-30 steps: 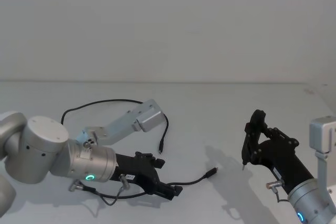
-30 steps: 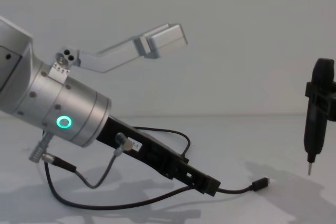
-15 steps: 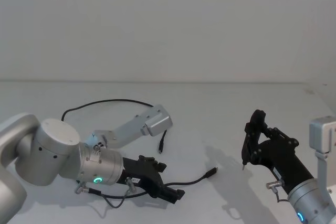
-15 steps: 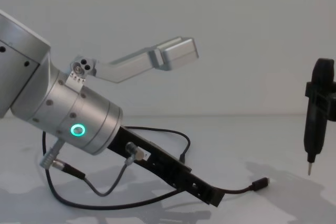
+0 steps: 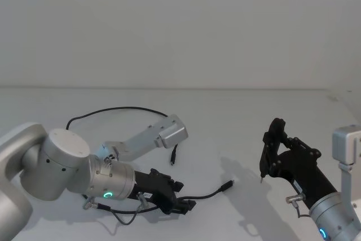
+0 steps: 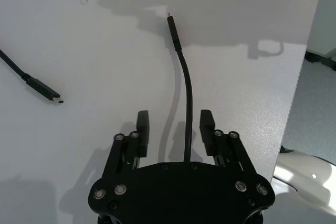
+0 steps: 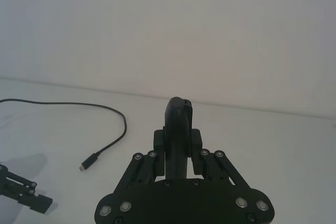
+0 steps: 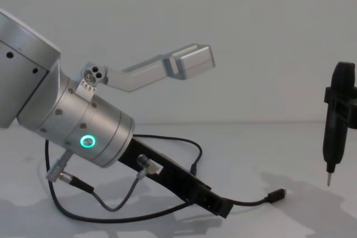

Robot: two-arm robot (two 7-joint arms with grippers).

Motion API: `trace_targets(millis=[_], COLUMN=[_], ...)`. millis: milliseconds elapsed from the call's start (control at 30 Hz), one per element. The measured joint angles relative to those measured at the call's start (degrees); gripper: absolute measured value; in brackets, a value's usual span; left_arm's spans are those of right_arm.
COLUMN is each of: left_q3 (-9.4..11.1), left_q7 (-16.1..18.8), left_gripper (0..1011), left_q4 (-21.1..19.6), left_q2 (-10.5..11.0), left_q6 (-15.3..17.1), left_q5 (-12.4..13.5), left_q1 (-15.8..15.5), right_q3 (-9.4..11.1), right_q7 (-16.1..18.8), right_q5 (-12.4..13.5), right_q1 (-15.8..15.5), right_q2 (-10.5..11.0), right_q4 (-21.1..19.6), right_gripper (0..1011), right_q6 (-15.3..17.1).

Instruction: Pick up the data cable with the one hand.

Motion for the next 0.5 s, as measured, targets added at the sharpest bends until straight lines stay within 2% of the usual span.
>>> trace_targets(millis=[167,233,300,333,367,500], left_q3=[0.1,0.1,0.1,0.1,0.1,0.2], left_q7=[0.1,0.1,0.2,0.2,0.2,0.2], left_gripper=[471,370,336,271,271,144], left_q4=[0.0,0.1,0.1,0.1,0.1,0.1], left_q2=[-0.1,-0.1,-0.1,-0.1,-0.1,-0.1], left_q6=[0.1,0.1,0.1,0.1,0.1,0.1], left_q5=[0.0,0.1,0.1,0.1,0.1,0.1], left_q1=[0.0,0.0,0.0,-0.1,-0.1,-0.1], right_q3=[0.0,0.0,0.0,0.0,0.0,0.0], right_q7=[0.0,0.0,0.0,0.0,0.0,0.0], right_q5=[0.0,0.0,0.0,0.0,0.0,0.0], right_q1=[0.0,0.0,0.0,0.0,0.0,0.0], right_q2=[0.0,0.0,0.0,0.0,0.0,0.0], right_q4=[0.0,0.0,0.0,0.0,0.0,0.0], right_gripper=[279,279,279,279,279,279], right_q6=[0.0,0.0,0.0,0.0,0.0,0.0])
